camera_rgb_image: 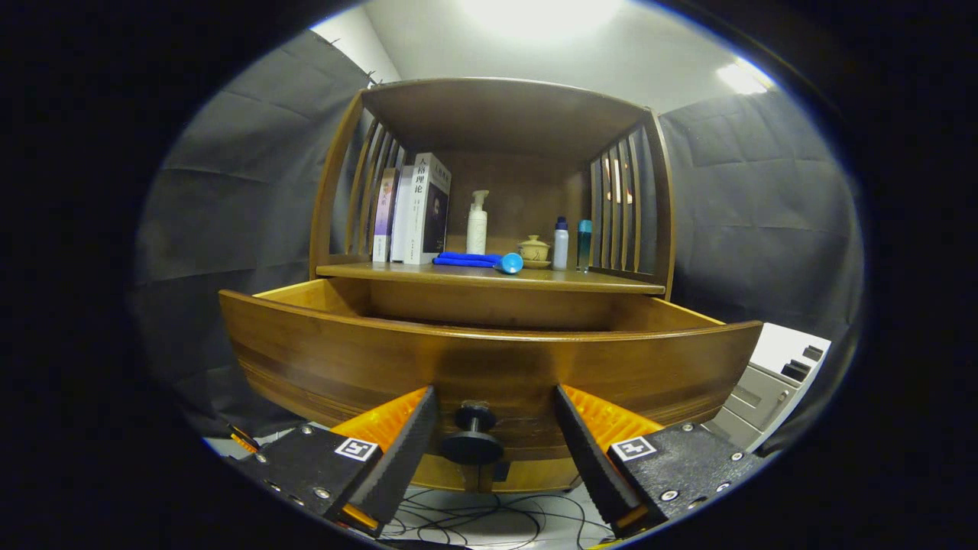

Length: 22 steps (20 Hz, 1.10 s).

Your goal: Pull open the drawer, take out the items inside it, and place them on the countertop above the cabinet.

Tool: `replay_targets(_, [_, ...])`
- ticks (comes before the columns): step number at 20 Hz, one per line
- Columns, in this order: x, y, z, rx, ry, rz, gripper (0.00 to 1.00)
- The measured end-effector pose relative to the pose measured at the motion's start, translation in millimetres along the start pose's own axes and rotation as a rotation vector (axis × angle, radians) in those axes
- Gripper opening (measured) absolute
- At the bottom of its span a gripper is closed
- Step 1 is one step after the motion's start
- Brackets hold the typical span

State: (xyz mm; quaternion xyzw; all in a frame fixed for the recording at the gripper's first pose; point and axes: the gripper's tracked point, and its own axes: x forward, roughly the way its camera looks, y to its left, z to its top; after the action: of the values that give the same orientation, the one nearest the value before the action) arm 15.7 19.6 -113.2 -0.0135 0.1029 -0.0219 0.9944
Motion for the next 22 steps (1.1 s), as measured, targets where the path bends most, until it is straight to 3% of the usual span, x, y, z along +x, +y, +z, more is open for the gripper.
replay_targets(6, [12, -3, 2, 0.002, -0.001, 0.023, 0.95])
replay_targets(22, [98, -1, 14, 0.035, 0.031, 0.026, 0.95])
